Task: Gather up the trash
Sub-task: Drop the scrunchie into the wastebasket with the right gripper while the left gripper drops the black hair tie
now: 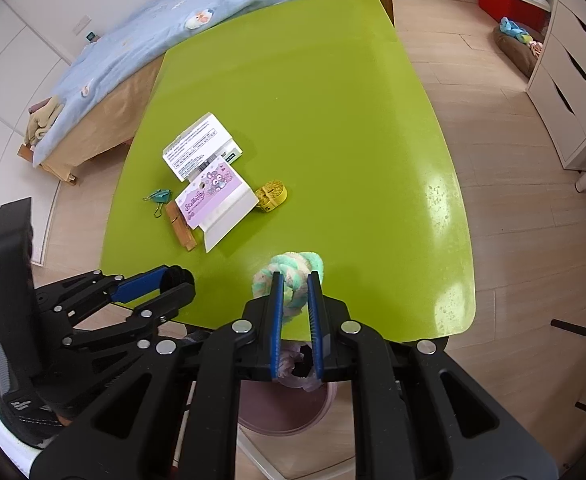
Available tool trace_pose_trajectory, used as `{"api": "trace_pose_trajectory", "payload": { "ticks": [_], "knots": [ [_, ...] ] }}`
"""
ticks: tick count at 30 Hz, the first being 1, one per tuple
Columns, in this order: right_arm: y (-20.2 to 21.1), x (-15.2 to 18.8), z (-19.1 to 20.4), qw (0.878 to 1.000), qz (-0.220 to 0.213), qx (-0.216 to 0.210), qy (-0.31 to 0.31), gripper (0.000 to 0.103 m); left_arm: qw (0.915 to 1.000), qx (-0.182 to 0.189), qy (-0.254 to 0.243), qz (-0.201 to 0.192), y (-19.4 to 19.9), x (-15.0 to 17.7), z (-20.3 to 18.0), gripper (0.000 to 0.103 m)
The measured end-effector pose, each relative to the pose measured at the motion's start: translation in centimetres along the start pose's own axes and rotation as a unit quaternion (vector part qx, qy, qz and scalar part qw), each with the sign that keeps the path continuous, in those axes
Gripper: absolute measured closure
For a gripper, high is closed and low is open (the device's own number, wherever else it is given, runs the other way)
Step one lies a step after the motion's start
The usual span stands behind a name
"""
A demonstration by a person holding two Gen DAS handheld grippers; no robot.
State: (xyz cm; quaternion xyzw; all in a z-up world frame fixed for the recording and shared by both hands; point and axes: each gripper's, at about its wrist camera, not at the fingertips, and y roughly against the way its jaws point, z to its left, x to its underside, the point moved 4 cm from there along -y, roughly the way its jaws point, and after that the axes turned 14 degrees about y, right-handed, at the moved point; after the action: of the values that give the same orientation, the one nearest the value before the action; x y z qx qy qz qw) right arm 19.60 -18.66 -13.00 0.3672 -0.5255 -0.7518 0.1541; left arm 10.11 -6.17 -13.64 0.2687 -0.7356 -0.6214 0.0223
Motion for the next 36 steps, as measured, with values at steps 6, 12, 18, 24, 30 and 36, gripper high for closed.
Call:
{"api": "trace_pose_trajectory", "payload": {
  "ticks": [6,12,18,24,30,36],
  "knots": [
    [0.6,0.5,1.3,1.0,-0.006,0.002,0.019,0.091,0.9996,0.008,-0.002,-0.028,3.3,1.4,1.1,0.073],
    [2.4,1.8,3.3,0.998,-0.021,0.003,0.051,0.091,0.9985,0.013,-0.002,-0.052,5.2,2.6,0.6,0.073],
    [4.4,3.8,5.9,0.996,-0.034,-0.003,0.088,0.091,0.9973,0.027,-0.001,-0.069,7.1,4.2,1.0,0.073],
    [5.5,6.0,7.8,0.993,-0.039,-0.016,0.108,0.091,0.996,0.042,0.005,-0.079,8.8,6.3,1.6,0.073],
    [5.4,8.4,9.3,0.992,-0.031,-0.03,0.119,0.091,0.9959,0.045,0.009,-0.078,9.4,8.3,2.2,0.073],
    [4.4,9.9,10.2,0.992,-0.015,-0.046,0.121,0.091,0.9961,0.047,0.011,-0.073,9.6,9.6,2.8,0.073]
  ]
}}
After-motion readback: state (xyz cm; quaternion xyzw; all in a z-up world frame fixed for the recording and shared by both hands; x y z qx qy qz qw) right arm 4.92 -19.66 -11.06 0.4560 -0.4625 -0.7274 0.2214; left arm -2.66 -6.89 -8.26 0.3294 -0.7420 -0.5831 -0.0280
